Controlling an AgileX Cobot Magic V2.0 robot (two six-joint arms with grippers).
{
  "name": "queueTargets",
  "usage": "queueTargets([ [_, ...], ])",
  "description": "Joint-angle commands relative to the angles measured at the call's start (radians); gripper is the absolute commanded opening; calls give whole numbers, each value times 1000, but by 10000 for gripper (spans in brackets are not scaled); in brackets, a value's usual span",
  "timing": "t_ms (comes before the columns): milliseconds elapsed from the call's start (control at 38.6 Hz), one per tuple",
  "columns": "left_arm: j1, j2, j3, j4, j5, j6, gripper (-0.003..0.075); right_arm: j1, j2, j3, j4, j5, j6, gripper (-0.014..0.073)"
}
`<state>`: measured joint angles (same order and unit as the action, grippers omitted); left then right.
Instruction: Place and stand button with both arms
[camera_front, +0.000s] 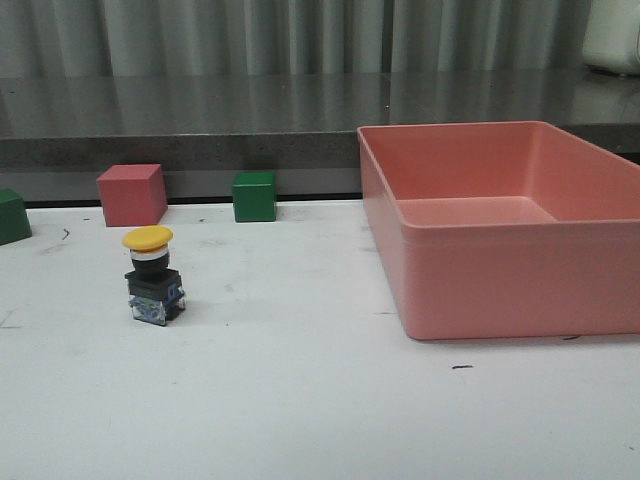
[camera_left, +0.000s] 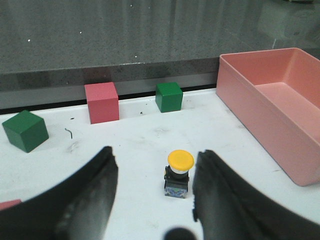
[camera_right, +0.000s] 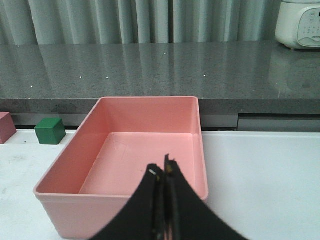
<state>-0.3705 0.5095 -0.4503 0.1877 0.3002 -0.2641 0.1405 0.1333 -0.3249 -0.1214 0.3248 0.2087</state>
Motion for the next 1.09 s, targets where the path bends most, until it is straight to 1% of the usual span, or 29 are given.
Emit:
queueTargets([
  [0,-9,-74,-25,-22,25,-9,180,-6,10,-28,-13,-80,-5,-70],
  [78,-9,-125,-25,-22,66,-9,75,-6,10,-28,-13,-80,-5,-70],
  [181,-9,-164,-25,-22,80,-9,-21,-6,10,-28,-13,-80,-5,-70],
  [1061,-9,-181,-25,-22,71,-9,-20,-6,10,-28,-13,-80,-5,-70],
])
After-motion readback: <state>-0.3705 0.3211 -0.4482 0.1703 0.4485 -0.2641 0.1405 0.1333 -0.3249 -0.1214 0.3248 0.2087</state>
